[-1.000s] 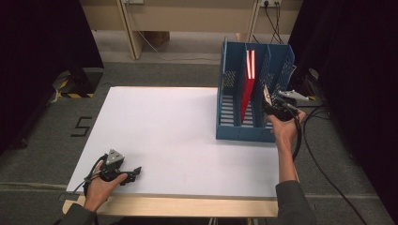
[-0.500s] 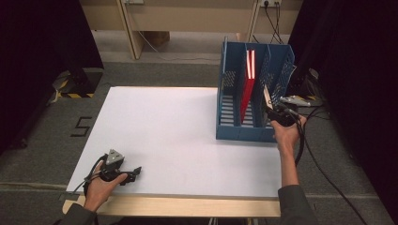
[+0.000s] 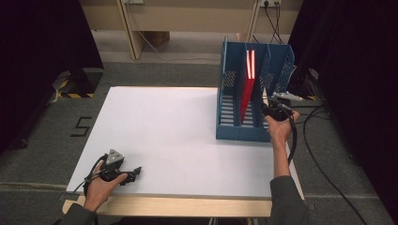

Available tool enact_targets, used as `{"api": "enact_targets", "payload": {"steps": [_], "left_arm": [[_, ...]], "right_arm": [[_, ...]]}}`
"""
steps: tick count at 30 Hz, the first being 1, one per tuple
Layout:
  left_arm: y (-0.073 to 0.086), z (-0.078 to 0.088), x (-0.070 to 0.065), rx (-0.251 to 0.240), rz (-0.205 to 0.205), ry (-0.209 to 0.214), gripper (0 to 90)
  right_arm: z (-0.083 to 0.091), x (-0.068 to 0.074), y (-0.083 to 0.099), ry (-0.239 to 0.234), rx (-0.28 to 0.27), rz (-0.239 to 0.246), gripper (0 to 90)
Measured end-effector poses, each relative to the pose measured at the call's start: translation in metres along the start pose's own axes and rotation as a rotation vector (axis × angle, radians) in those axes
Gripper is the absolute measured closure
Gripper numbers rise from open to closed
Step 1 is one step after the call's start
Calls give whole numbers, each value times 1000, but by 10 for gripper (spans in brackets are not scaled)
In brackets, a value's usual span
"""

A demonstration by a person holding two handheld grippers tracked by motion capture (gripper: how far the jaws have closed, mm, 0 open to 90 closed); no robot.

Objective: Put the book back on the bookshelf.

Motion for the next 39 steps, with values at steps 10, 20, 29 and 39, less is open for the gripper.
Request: {"api": "enact_targets", "payload": {"steps": [10, 20, 29, 39], "left_arm": [[0, 0, 0, -6, 0, 0, 147], [0, 0, 0, 0, 0, 1, 146], [0, 0, 0, 1, -1, 0, 146], [1, 0, 0, -3, -5, 1, 145]], "right_arm": [[14, 6, 1, 9, -22, 18, 540], [53, 20, 12, -31, -75, 36, 471], [73, 51, 44, -123, -73, 52, 406], [79, 77, 61, -171, -42, 88, 377]]}}
Point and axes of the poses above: each handheld gripper's, and its own axes: z roughly backward along the jaws, y roughly out of its underside, x roughly to its left, the point moved 9 cm from there along -z, roughly forward along the jaws, and after that the axes turned 2 degrees about z, right-handed, at the moved point
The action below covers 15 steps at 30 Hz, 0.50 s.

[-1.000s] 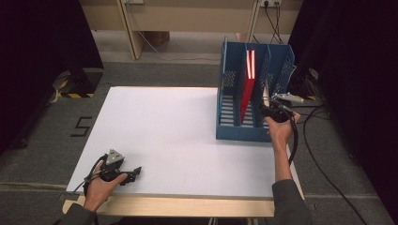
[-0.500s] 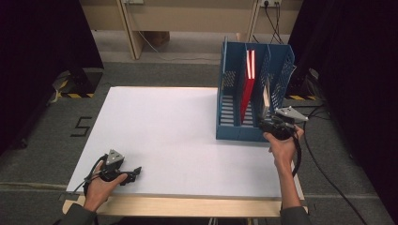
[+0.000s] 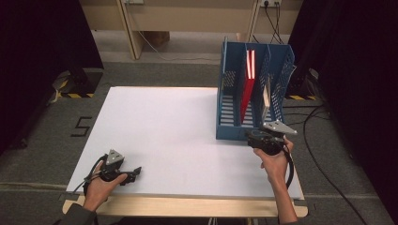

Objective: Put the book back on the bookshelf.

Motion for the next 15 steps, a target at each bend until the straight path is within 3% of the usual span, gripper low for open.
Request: {"api": "enact_targets", "payload": {"steps": [5, 8, 15], "left_arm": [[0, 0, 0, 1, -1, 1, 145], [0, 0, 0, 0, -1, 1, 145], [0, 0, 0, 0, -2, 1, 145]], "right_arm": [[5, 19, 6, -23, -14, 9, 346], [7, 29, 10, -20, -7, 46, 324], [10, 47, 31, -44, 9, 12, 218]]}}
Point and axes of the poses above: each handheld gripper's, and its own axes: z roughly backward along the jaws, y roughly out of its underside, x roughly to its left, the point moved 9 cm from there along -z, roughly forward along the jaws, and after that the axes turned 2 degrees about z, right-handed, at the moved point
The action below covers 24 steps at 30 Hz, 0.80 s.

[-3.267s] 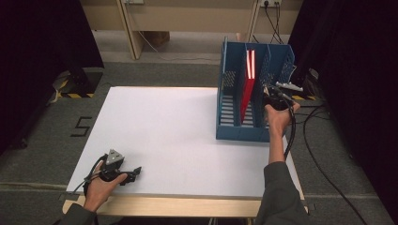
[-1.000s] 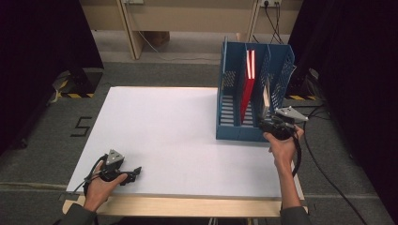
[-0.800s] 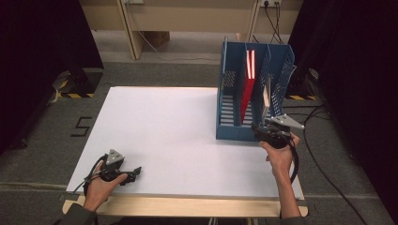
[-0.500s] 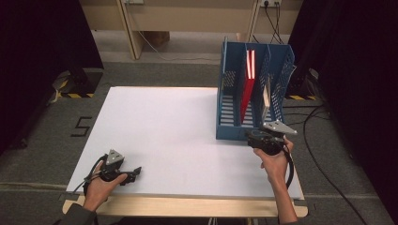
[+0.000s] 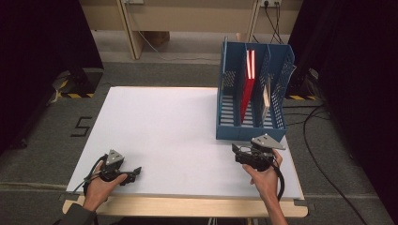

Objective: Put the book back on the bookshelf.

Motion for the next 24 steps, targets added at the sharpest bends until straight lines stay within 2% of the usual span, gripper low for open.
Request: {"api": "enact_targets", "payload": {"steps": [2, 4, 8, 14, 17, 19, 24], "left_arm": [[0, 0, 0, 0, 0, 0, 145], [0, 0, 0, 0, 0, 0, 145], [0, 0, 0, 0, 0, 0, 145], [0, 0, 0, -1, 0, 0, 145], [0, 0, 0, -2, 0, -1, 145], [0, 0, 0, -2, 0, -1, 145], [0, 0, 0, -3, 1, -2, 145]], "right_arm": [[0, 3, 5, 0, -2, -3, 194], [0, 8, 10, -25, 3, 2, 191], [1, 13, 17, -27, -3, 21, 182], [2, 21, 30, -41, 7, 11, 169], [2, 25, 40, -57, 28, 12, 169], [2, 25, 47, -49, 48, 26, 166], [4, 29, 60, -58, 76, 21, 163]]}}
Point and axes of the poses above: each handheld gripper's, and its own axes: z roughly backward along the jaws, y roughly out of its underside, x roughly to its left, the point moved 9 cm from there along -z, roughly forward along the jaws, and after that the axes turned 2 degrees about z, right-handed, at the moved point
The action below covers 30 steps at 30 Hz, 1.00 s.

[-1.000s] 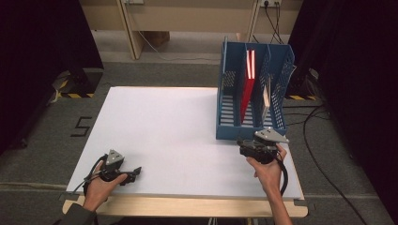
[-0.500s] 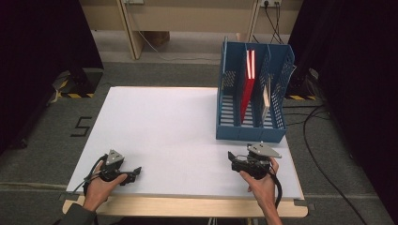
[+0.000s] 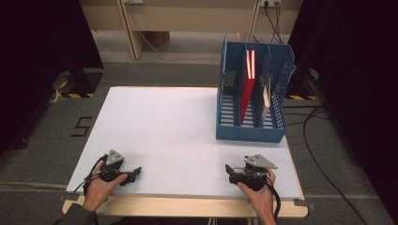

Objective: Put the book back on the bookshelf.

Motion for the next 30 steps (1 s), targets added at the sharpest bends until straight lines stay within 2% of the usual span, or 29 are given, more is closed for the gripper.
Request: {"api": "enact_targets", "payload": {"steps": [6, 14, 18, 20, 27, 30], "left_arm": [[0, 0, 0, 0, 1, 1, 144], [0, 0, 0, -2, 1, 1, 144], [0, 0, 0, -4, -1, 1, 144], [0, 0, 0, -4, -2, 1, 144], [0, 0, 0, -4, -2, 0, 144], [0, 0, 0, -5, -3, -1, 144]], "right_arm": [[4, 6, 10, 7, 35, 27, 163], [8, 12, 28, -7, 102, 62, 166], [15, 10, 29, 5, 88, 46, 164], [16, 9, 31, 9, 92, 54, 164], [14, 9, 47, 10, 177, 73, 166], [14, 10, 49, 17, 190, 86, 167]]}}
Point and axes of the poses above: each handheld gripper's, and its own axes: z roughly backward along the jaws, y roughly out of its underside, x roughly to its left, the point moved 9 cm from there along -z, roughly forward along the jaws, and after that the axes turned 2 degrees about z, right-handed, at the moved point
